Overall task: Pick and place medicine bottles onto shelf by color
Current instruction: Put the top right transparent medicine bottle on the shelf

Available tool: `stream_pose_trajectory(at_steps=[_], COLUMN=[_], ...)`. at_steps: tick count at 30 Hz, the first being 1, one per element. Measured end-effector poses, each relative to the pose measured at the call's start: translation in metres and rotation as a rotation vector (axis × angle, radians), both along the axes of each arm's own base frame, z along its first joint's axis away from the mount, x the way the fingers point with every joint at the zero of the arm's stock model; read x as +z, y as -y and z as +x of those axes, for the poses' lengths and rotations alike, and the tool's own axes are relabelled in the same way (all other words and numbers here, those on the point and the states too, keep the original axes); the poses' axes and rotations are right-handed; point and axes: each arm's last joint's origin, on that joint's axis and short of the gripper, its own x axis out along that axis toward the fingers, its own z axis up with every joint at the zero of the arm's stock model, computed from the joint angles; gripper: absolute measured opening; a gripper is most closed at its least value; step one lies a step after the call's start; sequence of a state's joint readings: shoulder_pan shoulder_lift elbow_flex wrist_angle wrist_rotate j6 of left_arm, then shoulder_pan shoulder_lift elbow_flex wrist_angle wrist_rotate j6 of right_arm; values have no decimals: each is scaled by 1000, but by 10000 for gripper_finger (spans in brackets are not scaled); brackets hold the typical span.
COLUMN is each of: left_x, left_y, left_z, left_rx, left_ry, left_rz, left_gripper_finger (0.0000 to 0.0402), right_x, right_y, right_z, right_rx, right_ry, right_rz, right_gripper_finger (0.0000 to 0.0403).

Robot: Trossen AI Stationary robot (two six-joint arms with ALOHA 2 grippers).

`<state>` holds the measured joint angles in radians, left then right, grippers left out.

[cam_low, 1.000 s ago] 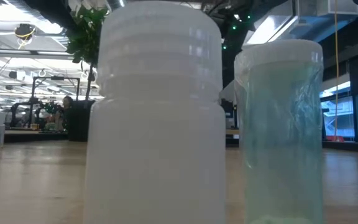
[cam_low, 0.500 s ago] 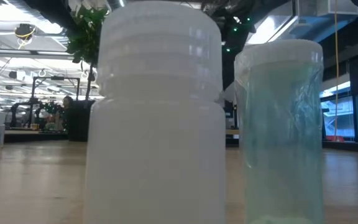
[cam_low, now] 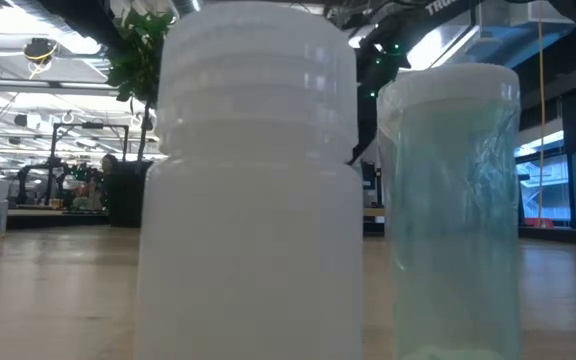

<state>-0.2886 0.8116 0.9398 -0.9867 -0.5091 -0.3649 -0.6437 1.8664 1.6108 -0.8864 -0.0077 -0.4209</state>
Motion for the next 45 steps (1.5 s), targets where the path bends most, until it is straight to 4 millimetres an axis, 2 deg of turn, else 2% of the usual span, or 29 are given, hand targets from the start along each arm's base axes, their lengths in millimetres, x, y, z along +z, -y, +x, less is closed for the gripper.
stream_pose_trajectory(at_steps=[5,9,17,33,38,45], left_x=[0,0,0,0,1,2], left_y=[0,0,0,0,-3,-3], left_z=[0,0,0,0,0,0], left_rx=[0,0,4,8,125,131], left_ry=[0,0,2,3,52,55], left_rz=[0,0,2,5,36,42], left_gripper_finger=[0,0,0,0,0,0], right_x=[-1,-11,-20,-25,-25,-30], right_y=[15,22,25,27,27,28], right_z=[-12,-18,-15,-19,-19,-17], right_rx=[-101,-179,-105,-103,-93,-92], right_ry=[38,49,81,57,55,43], right_rz=[44,62,-2,20,16,23], right_gripper_finger=[158,158,158,158,158,158])
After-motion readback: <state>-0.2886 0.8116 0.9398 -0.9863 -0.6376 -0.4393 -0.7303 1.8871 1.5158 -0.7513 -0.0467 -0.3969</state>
